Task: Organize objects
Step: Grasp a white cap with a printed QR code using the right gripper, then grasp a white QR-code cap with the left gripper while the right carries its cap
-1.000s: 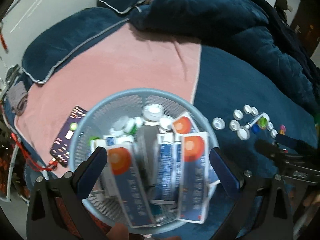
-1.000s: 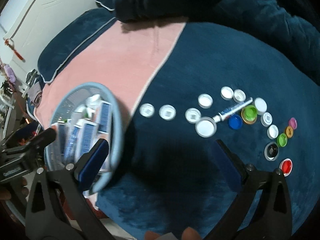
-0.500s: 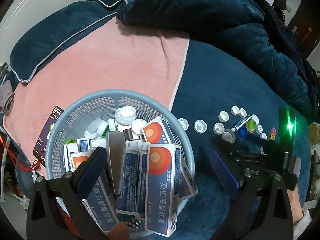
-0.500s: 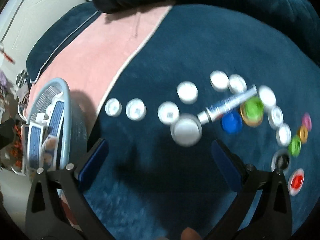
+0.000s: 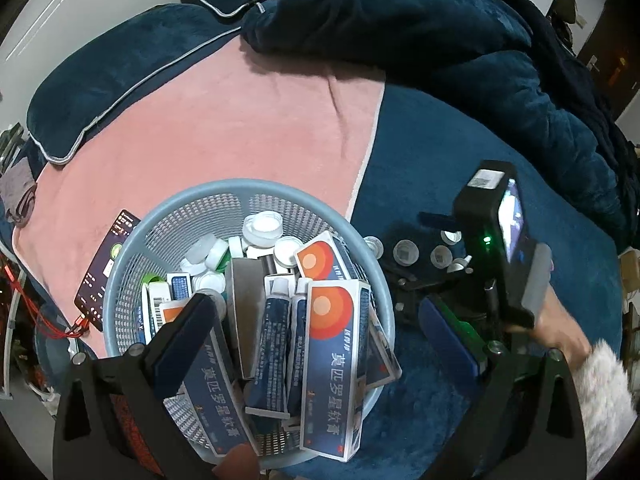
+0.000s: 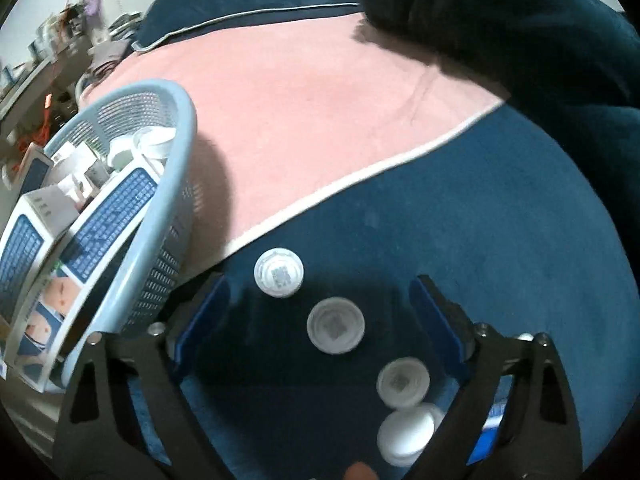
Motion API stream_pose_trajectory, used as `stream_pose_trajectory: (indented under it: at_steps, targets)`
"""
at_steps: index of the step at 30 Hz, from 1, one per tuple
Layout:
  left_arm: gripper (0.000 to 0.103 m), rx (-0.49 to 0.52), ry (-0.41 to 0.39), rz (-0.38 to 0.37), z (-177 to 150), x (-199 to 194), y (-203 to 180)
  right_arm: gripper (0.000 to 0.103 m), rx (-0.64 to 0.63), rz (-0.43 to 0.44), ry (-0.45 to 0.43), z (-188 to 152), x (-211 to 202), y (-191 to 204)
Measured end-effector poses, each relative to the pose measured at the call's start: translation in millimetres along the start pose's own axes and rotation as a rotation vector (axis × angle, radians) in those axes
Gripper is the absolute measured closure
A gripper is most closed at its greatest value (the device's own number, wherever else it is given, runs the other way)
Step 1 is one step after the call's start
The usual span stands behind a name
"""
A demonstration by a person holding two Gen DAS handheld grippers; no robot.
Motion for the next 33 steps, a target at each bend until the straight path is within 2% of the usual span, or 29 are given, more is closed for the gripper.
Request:
stream_pose_trajectory:
  at_steps: [3,6,8,10,12,13,15,19,24,28,30,33]
  targets:
    - [0.001,0.016,0.005,0.000,-1.4,1.6,-1.1,0.014,-0.104,0.011,0.019,-2.5,6.4,9.8]
    - [0.001,0.013,0.005,0.008,-0.6,2.3,2.3,0.016,-0.152,0.030,0.029,-0.1,16.8,15.7]
    - [0.001,0.008,0.004,0.007,1.2,2.0,3.1,0.023,-0.152,0.050,0.051,2.2,26.9,18.7]
    - [0.001,0.003,0.003,0.006,3.0,2.7,3.7,0.038,-0.155,0.050,0.080,3.7,35.9,16.7]
    - [0.001,0.003,0.007,0.009,4.1,4.7,3.8,0.043,-0.141,0.068,0.078,5.6,36.7,13.8]
    - [0.001,0.003,0.010,0.012,4.3,6.0,3.7,0.056,-0.129,0.074,0.071,7.7,35.3,12.3]
    - [0.001,0.003,0.014,0.013,4.4,7.4,2.8,0.072,-0.100,0.086,0.053,7.7,27.6,5.4]
    - [0.001,0.013,0.020,0.004,5.8,9.6,-7.0,0.072,-0.036,0.099,0.021,-2.9,6.4,-8.5]
    - [0.001,0.053,0.017,-0.025,11.6,16.6,-37.0,0.072,0.161,0.093,-0.015,-26.5,-36.0,-42.6]
    - [0.001,0.076,0.018,0.000,8.6,31.8,-73.2,0.072,0.461,0.107,-0.045,-61.3,-73.6,-75.8]
    - [0.001,0.069,-0.011,0.022,2.7,33.7,-91.9,0.072,0.593,0.089,-0.058,-85.3,-93.0,-85.6]
    - [0.001,0.040,-0.103,0.032,-7.7,35.4,-123.1,0.072,0.751,0.099,-0.098,-111.1,-121.0,-92.9]
Point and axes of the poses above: each gripper's, at about its wrist camera, not at the fingertips, and x roughly the way its jaws point, y to its left, z to its top, the point moved 9 cm from there along x, roughly the way its jaws point, and after that the axes turned 12 degrees about y, right-handed, at the moved point
